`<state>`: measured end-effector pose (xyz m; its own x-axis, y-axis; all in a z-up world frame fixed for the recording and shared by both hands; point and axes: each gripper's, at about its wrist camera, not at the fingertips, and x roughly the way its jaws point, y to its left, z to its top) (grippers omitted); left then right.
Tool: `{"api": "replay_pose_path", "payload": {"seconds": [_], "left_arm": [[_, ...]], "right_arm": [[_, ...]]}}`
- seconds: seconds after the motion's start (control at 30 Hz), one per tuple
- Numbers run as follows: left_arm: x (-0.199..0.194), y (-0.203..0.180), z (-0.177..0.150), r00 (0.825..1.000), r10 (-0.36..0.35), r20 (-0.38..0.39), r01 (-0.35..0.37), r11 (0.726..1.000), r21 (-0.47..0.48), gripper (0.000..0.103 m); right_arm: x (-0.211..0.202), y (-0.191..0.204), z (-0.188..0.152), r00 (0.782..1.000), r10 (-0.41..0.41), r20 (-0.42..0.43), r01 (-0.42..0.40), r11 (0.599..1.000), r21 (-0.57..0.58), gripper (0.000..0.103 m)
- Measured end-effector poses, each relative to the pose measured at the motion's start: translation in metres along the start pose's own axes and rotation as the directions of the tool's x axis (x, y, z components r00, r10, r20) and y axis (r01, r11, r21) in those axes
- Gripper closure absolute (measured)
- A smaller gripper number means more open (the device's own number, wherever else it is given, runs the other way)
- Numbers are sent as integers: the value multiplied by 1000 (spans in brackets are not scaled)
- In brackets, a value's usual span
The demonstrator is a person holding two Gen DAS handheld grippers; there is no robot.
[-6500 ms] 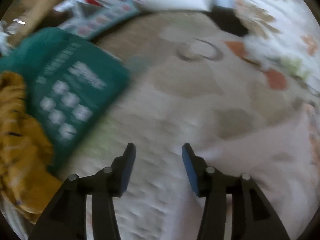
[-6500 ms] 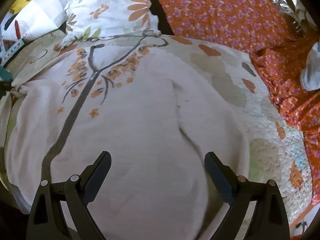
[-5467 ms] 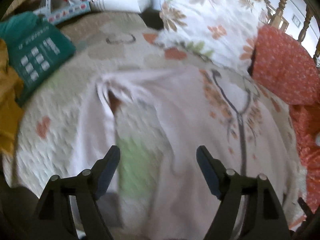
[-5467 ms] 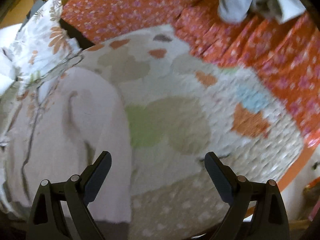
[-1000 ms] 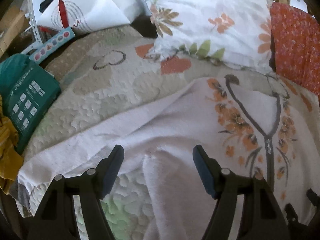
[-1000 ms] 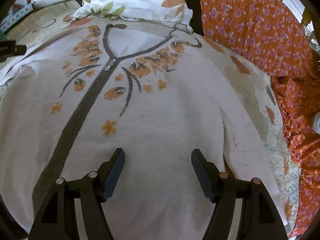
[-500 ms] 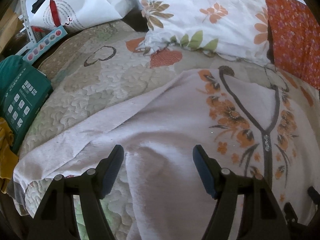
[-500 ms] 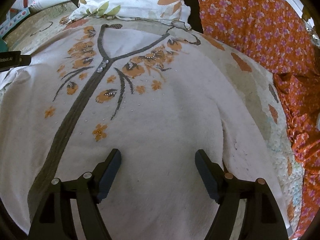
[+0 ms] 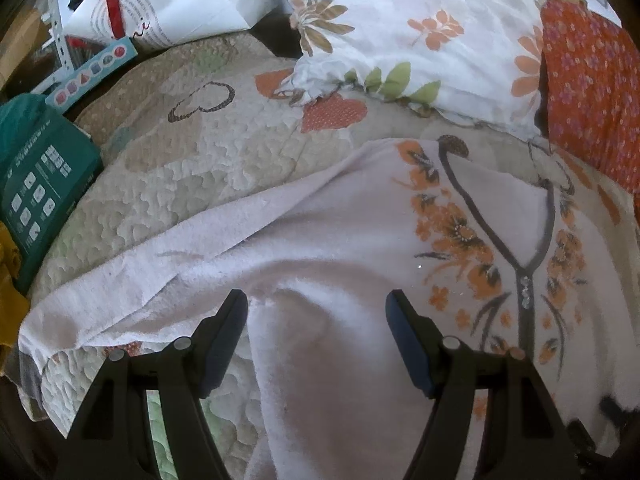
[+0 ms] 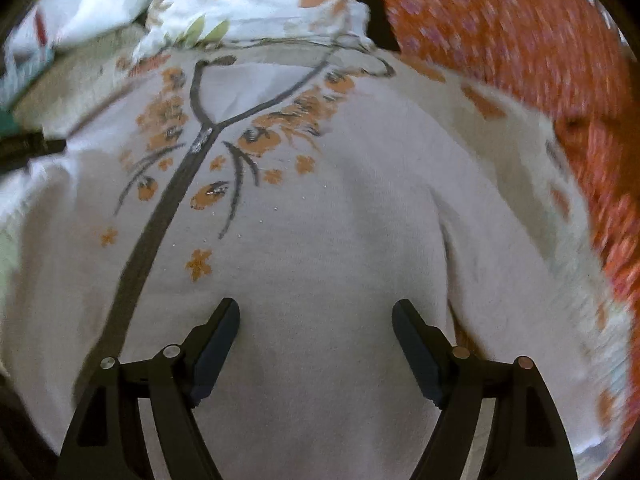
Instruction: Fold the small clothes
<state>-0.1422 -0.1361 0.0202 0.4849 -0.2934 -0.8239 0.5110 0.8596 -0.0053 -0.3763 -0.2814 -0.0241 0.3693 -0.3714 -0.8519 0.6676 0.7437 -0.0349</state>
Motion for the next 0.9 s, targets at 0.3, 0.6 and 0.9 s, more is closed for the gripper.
{"api": "replay_pose_path", "payload": {"seconds": [0.3,0.6,0.9], "left_arm": [[-11,1,-2,997,-71,11,71,997,-41,31],[-14,11,-7,996,-87,3,87,994,-68,31],[-25,31,-2,994,-109,28,111,987,-112,31]], "right_arm": [[-56,-183,-107,999,34,17,-38,854,519,23],[-76,-272,-172,990,49,132,-137,561,816,26],[-71,-322,-167,987,-53,152,-111,454,884,94]]}}
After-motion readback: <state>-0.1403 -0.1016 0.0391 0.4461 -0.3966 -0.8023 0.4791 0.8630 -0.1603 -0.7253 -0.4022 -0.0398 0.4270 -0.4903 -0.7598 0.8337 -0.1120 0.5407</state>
